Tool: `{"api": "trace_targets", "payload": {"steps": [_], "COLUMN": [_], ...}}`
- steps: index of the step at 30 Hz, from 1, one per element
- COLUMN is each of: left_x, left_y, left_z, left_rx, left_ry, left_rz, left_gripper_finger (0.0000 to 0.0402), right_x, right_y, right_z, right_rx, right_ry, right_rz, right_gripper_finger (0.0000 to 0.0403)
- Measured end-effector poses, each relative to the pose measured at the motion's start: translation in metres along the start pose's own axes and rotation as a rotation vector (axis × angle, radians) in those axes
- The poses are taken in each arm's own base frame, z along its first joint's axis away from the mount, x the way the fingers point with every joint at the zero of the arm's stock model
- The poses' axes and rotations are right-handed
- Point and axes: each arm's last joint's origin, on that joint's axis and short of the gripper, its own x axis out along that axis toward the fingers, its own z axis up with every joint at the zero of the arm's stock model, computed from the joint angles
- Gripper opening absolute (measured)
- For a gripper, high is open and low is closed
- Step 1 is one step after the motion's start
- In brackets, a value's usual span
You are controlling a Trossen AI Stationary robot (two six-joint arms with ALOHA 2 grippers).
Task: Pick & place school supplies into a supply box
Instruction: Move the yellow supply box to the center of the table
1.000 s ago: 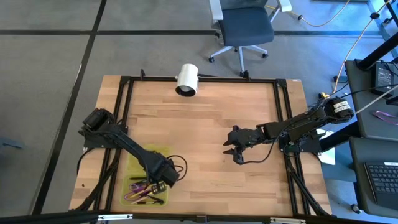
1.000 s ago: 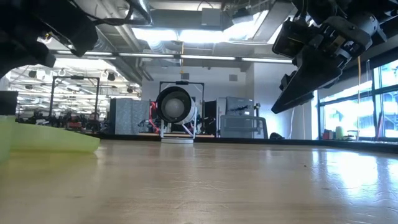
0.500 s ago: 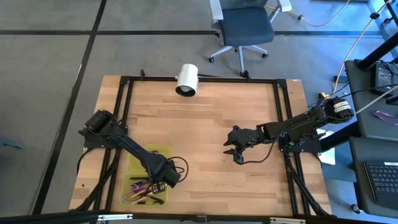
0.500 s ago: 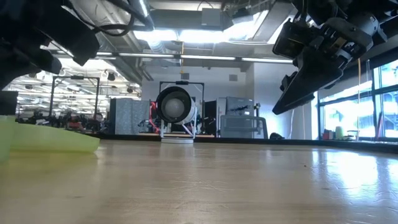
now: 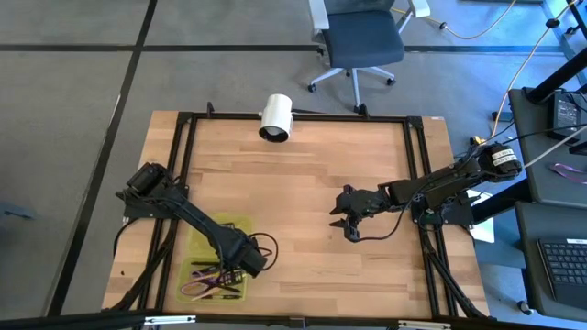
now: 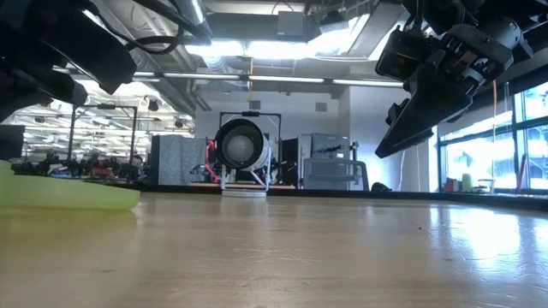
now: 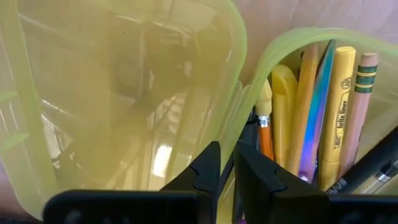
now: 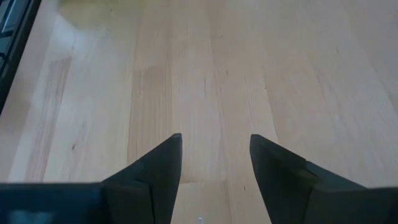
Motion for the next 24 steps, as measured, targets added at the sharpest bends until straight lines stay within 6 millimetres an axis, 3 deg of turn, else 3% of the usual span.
{"api": "trace_targets", "payload": {"steps": [5, 16, 24], "left_x": [0.000, -0.004, -0.013], "left_y": [-0.002, -0.001, -0.007], "left_z": [-0.002, 0.000, -0.002], "left_rx": [0.056, -0.004, 0.020], "left_ry": [0.050, 0.051, 0.039], "left_rz": [-0.049, -0.050, -0.053], "left_gripper_finger": [0.0035, 0.0082, 0.0095], "right_x": [0.000, 0.000, 0.000], "right_y": [0.000, -0.001, -0.001], "right_z": [0.000, -0.002, -0.002], "right_rx": [0.000, -0.004, -0.004], "right_ry": [0.003, 0.021, 0.025], "right_rz": [-0.001, -0.008, -0.009], "right_gripper_finger": [0.0192, 0.0192, 0.0192]}}
